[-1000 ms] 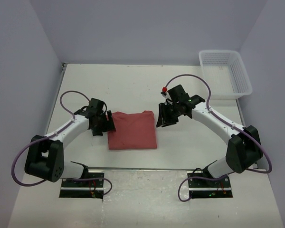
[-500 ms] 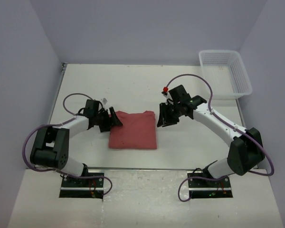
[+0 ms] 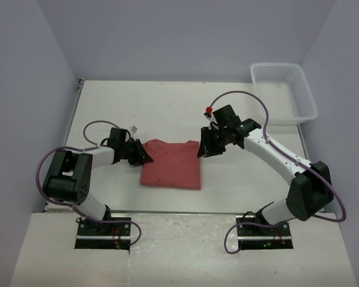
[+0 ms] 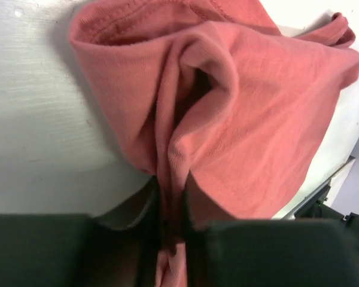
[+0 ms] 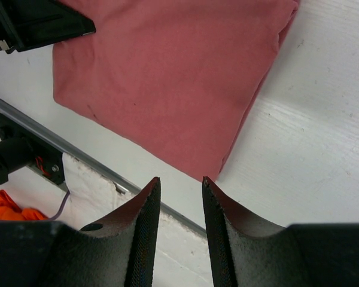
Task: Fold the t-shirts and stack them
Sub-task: Put the neatly folded tshirt into the corner of the board with the left arm
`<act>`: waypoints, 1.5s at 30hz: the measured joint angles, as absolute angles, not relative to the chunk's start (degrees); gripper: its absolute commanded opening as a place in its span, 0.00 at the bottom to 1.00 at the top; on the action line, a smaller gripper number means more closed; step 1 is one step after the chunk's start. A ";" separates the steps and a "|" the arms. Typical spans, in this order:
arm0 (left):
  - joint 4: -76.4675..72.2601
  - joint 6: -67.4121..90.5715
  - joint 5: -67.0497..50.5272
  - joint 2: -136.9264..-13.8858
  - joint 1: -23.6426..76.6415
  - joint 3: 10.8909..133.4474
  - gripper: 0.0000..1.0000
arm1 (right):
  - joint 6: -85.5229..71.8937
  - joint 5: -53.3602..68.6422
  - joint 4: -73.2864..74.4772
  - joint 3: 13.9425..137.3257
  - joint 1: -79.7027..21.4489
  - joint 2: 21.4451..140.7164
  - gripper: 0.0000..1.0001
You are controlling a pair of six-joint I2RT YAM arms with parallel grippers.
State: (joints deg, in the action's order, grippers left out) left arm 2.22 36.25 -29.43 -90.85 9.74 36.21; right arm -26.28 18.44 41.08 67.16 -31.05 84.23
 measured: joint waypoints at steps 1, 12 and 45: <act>2.28 36.38 -29.30 -91.35 9.78 36.36 0.05 | -26.39 18.44 41.04 67.13 -31.05 84.23 0.35; 16.21 33.23 -18.50 -92.88 10.63 47.00 0.00 | -26.98 18.39 40.56 63.22 -31.05 81.23 0.35; 31.07 2.63 12.38 -126.91 -2.00 111.33 0.00 | -26.15 19.27 42.52 57.10 -37.82 72.27 0.22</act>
State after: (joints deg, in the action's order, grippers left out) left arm 31.07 2.63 12.38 -126.91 -2.00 111.33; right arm -26.15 19.27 42.52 57.10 -37.82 72.27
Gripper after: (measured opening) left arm 0.054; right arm 0.219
